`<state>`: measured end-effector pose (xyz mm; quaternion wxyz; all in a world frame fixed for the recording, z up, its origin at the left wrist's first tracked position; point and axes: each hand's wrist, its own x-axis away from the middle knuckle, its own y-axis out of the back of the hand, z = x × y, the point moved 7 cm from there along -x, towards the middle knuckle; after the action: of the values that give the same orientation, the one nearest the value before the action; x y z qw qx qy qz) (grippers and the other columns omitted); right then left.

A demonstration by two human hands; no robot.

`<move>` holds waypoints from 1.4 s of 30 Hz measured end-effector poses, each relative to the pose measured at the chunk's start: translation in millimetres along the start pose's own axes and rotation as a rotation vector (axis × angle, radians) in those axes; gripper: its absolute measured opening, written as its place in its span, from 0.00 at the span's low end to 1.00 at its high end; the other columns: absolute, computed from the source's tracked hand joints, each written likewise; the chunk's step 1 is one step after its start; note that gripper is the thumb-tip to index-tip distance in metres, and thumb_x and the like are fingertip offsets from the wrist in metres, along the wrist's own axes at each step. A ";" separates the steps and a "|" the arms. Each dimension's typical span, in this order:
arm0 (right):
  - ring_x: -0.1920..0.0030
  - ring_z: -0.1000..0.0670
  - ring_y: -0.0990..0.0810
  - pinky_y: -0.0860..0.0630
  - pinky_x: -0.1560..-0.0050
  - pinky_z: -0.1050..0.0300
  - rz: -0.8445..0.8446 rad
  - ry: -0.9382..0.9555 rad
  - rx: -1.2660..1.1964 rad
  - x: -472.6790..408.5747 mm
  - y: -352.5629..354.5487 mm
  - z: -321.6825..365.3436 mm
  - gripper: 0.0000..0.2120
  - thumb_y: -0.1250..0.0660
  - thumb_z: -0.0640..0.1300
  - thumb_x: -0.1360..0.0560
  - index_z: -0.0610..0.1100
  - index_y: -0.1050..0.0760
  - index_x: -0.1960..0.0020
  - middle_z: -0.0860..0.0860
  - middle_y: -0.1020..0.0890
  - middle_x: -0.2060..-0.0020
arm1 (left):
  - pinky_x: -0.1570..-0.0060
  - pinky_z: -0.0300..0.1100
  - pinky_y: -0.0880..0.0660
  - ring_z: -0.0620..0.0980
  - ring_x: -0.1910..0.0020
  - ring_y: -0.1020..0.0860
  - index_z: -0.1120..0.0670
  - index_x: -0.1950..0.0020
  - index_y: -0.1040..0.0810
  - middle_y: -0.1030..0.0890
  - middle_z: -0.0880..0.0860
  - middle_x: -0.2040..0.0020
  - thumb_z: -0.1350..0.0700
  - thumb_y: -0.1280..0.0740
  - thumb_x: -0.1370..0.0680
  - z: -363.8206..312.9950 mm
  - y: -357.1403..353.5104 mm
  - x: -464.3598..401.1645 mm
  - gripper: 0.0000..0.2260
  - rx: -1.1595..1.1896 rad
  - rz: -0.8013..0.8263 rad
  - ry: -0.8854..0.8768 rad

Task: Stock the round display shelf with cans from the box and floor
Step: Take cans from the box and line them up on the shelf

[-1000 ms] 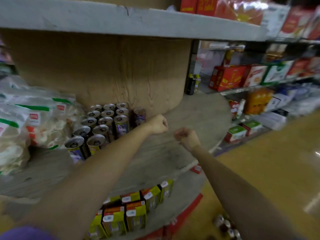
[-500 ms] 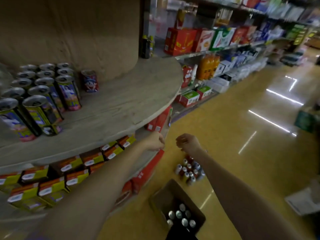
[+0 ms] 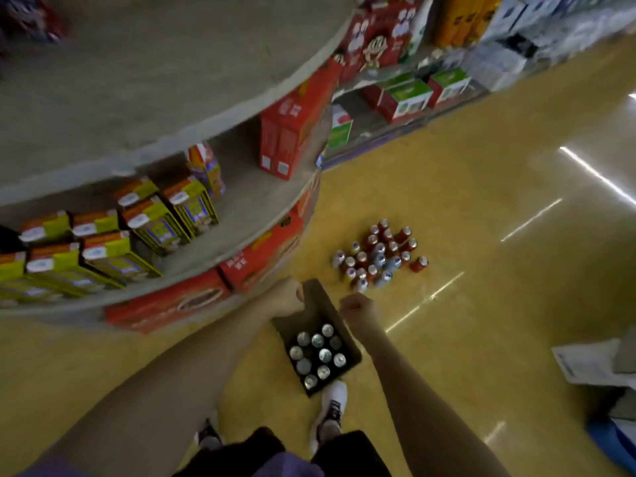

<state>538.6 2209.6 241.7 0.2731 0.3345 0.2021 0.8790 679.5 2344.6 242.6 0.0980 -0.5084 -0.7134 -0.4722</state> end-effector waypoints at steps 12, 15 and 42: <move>0.56 0.46 0.22 0.32 0.60 0.58 0.154 -0.257 0.002 -65.3 -49.0 -176.7 0.06 0.35 0.37 0.29 0.47 0.22 0.55 0.51 0.20 0.61 | 0.52 0.47 0.27 0.54 0.50 0.23 0.59 0.49 0.21 0.22 0.55 0.51 0.60 0.36 0.21 70.1 -157.4 -71.8 0.05 0.199 -0.085 0.380; 0.56 0.45 0.23 0.33 0.65 0.63 0.191 -0.318 0.000 -80.0 -85.2 -212.6 0.06 0.36 0.37 0.27 0.45 0.23 0.53 0.50 0.20 0.59 | 0.52 0.46 0.29 0.52 0.52 0.25 0.57 0.53 0.25 0.25 0.53 0.53 0.61 0.36 0.21 94.4 -184.1 -94.5 0.02 0.159 -0.069 0.415; 0.41 0.42 0.22 0.28 0.48 0.56 0.185 -0.540 -0.050 -268.2 -380.6 -476.9 0.16 0.40 0.36 0.24 0.42 0.25 0.37 0.44 0.19 0.43 | 0.54 0.47 0.24 0.59 0.42 0.22 0.59 0.35 0.28 0.24 0.59 0.37 0.46 0.27 0.27 351.7 -456.3 -408.0 0.26 0.080 0.149 0.700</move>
<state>504.9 2255.1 -422.4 0.2437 0.5665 0.0687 0.7842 615.2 2341.6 -460.4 0.3902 -0.3624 -0.6154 -0.5811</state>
